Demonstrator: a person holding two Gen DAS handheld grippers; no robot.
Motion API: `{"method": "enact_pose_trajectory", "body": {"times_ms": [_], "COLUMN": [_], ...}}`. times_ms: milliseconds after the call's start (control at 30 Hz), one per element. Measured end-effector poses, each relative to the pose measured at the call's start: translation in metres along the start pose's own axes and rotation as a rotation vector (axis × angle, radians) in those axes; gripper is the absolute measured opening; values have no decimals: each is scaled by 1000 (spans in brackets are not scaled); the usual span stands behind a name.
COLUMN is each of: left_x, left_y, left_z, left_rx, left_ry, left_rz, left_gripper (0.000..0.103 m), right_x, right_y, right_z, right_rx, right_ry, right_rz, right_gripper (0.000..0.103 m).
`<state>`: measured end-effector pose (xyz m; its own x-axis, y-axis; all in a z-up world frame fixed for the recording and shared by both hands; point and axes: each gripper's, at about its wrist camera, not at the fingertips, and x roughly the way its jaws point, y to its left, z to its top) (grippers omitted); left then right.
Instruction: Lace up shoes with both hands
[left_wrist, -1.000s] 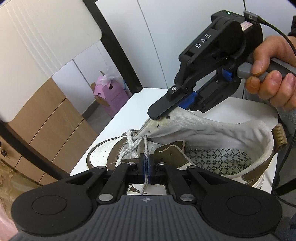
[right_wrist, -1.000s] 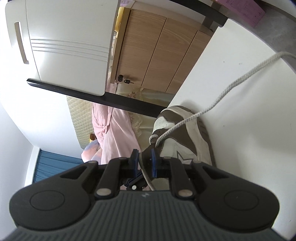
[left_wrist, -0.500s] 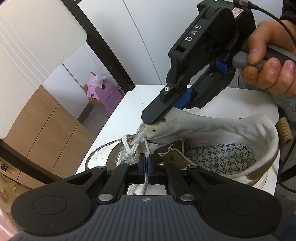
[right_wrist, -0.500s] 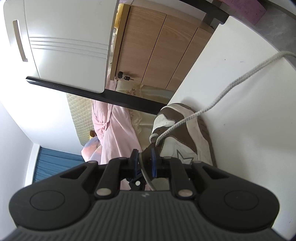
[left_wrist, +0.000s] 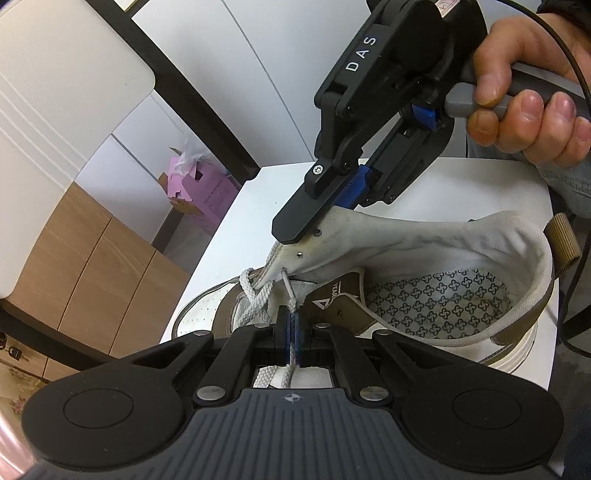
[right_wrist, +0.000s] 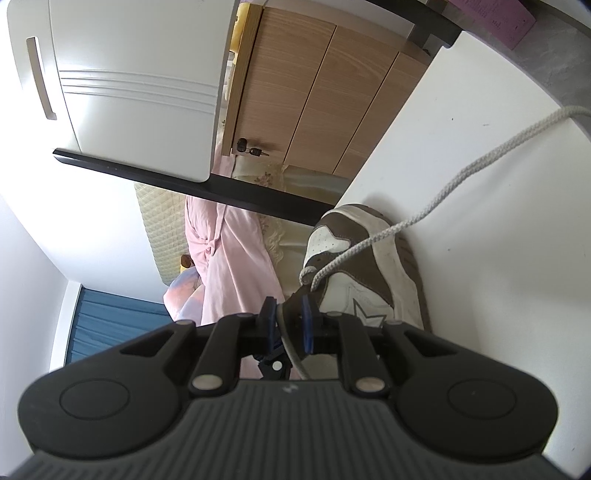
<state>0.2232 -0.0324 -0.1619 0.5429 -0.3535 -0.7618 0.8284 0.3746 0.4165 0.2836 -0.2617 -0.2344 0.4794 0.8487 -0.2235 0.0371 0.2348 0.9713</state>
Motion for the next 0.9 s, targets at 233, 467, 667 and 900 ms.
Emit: {"method": "enact_pose_trajectory", "body": {"times_ms": [233, 467, 667, 900], "left_x": [0, -2, -1, -2], "left_y": [-3, -3, -3, 4], "left_z": [-2, -5, -5, -4], "left_rx": [29, 22, 9, -58], "left_ry": [-11, -17, -28, -38], "left_rz": [11, 10, 15, -4], "left_gripper": [2, 2, 3, 3], "right_x": [0, 2, 1, 0], "right_y": [1, 0, 2, 5], "right_z": [-1, -1, -1, 0], "right_rx": [6, 13, -29, -89], "right_ry": [1, 0, 6, 14], "right_rz": [1, 2, -14, -36], "right_gripper": [16, 17, 17, 17]}}
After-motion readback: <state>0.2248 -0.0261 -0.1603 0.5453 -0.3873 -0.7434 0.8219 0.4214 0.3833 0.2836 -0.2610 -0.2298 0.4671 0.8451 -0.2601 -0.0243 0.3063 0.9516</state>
